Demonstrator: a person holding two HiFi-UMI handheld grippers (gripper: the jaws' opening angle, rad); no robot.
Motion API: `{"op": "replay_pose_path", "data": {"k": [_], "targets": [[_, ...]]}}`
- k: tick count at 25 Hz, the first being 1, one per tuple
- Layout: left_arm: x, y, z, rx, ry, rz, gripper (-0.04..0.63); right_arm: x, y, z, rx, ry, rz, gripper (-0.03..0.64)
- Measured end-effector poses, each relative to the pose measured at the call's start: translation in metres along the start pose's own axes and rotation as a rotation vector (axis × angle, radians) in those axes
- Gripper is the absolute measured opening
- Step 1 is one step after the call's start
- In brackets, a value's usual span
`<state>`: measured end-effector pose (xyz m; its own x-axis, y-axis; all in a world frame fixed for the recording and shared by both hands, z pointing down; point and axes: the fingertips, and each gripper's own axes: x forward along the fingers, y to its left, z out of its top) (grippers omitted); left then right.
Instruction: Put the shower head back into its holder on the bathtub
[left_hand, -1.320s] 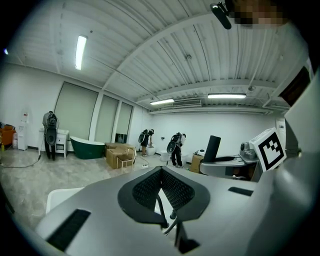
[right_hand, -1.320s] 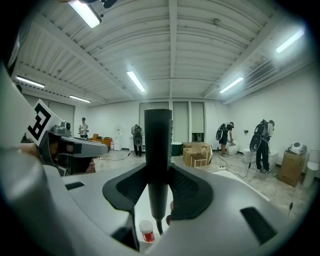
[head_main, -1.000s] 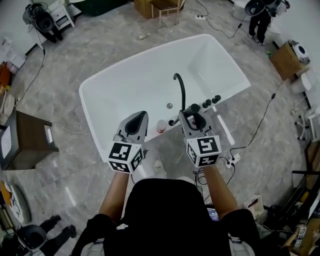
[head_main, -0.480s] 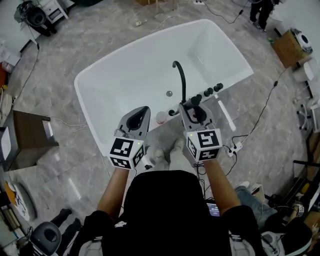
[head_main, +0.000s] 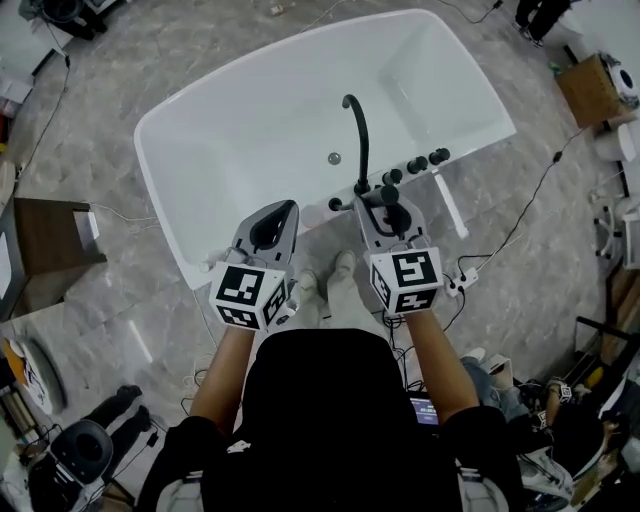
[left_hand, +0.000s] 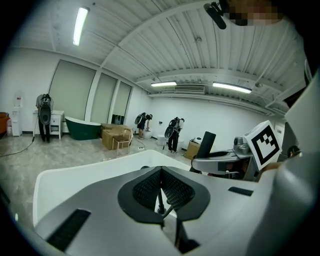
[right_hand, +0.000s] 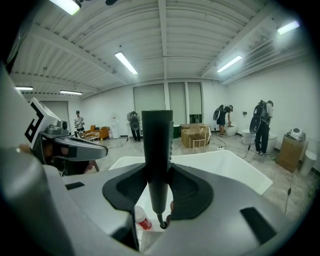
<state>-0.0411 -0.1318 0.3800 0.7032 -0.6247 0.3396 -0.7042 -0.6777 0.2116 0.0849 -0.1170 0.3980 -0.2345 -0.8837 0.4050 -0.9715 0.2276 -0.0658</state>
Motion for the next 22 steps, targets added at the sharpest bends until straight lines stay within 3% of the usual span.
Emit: {"op": "replay_pose_path", "data": {"k": [22], "targets": [[0.055, 0.042, -0.101, -0.146, 0.162, 0.097, 0.014, 0.078, -0.010, -0.091, -0.006, 0.214, 0.117, 0.137]]}}
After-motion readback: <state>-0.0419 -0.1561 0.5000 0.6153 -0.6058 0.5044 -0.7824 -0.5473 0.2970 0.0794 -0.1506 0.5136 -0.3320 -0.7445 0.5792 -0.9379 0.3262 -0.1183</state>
